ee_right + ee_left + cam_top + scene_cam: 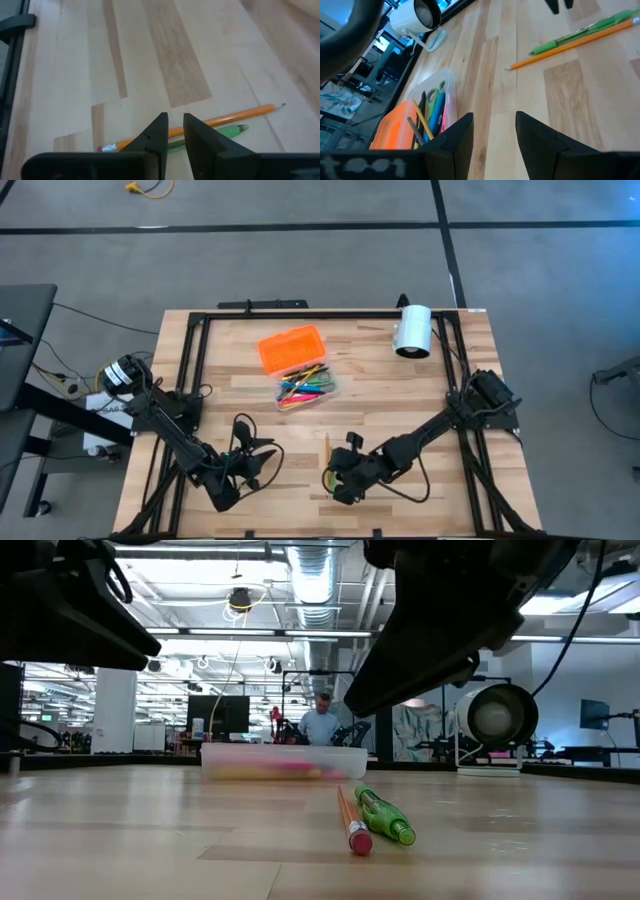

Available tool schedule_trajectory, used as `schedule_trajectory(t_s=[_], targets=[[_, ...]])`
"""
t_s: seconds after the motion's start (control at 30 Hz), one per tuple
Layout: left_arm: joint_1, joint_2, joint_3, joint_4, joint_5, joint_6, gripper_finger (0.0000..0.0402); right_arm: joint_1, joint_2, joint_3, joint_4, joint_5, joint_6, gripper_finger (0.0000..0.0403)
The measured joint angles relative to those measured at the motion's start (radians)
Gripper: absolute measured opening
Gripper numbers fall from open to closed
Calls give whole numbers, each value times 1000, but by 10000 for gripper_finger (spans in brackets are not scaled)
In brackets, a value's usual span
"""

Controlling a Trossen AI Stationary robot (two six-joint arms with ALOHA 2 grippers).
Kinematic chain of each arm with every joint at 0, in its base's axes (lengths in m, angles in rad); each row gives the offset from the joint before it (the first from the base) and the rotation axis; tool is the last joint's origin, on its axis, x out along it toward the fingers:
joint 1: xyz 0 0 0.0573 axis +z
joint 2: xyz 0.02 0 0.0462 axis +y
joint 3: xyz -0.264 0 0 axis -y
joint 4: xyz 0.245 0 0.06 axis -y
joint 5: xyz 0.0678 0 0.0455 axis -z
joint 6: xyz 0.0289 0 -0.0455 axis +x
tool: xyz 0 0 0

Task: Pick & place school supplies into a supply box
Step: Put the green pen into the supply box

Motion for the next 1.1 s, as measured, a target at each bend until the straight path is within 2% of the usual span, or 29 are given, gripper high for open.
schedule_trajectory(t_s=[0.4,0.57,1.1], targets=[[0,0,0,108,-4,125,138,19,28,1,30,19,-117,54],[0,0,0,106,-4,130,138,2,84,-1,74,-34,-165,54],[0,0,0,105,-3,130,138,-3,98,-1,32,-101,-148,54]])
